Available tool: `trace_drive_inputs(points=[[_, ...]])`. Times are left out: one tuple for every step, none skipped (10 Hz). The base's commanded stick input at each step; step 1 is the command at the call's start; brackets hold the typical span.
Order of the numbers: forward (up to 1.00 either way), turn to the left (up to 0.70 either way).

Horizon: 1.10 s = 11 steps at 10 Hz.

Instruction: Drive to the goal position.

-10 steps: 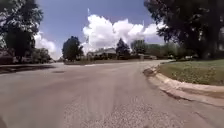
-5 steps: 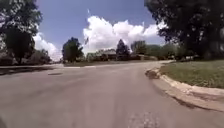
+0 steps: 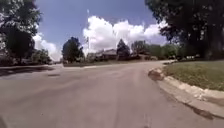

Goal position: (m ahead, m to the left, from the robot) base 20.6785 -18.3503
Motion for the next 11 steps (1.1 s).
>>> trace_drive_inputs(points=[[0.7,0.0],[0.7,0.0],[0.7,0.0],[0.7,0.0],[0.7,0.0],[0.7,0.0],[0.7,0.0],[0.7,0.0],[0.7,0.0],[0.7,0.0],[0.7,0.0]])
